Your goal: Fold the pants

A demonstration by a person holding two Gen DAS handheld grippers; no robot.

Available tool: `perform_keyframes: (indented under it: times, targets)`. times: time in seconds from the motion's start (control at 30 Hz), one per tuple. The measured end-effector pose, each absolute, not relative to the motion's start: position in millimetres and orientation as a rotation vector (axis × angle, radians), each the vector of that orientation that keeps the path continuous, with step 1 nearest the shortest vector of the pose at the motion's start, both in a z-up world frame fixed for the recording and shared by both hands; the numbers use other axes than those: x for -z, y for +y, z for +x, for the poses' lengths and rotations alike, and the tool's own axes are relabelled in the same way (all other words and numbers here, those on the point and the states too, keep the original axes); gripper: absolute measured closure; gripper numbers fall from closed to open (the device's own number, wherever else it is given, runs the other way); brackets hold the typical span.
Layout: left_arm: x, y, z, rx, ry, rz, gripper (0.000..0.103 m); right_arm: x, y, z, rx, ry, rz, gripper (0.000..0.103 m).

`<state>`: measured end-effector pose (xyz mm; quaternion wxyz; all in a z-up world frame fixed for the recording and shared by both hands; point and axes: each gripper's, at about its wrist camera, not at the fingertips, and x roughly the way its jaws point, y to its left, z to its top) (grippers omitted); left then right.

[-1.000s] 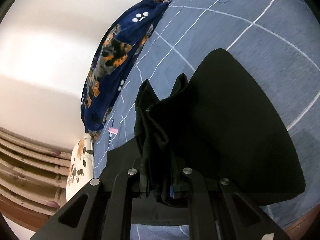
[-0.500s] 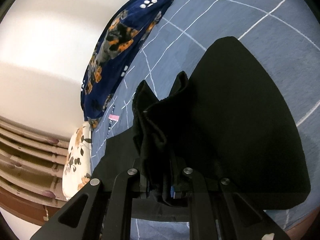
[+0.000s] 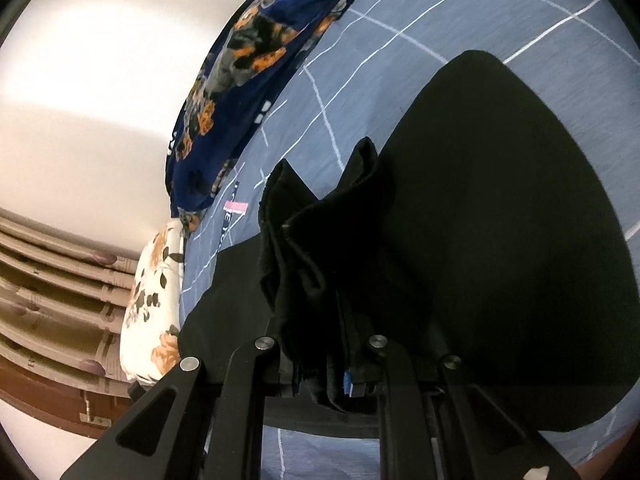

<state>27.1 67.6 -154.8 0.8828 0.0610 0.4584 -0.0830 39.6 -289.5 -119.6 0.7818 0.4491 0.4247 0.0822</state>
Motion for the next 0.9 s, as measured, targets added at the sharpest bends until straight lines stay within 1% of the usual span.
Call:
perform_keyframes:
  times: [0.9]
  targets:
    - [155, 66, 27, 0.171, 0.954, 0.13, 0.0, 121, -250, 52, -0.23, 0.96, 0.929, 0.086]
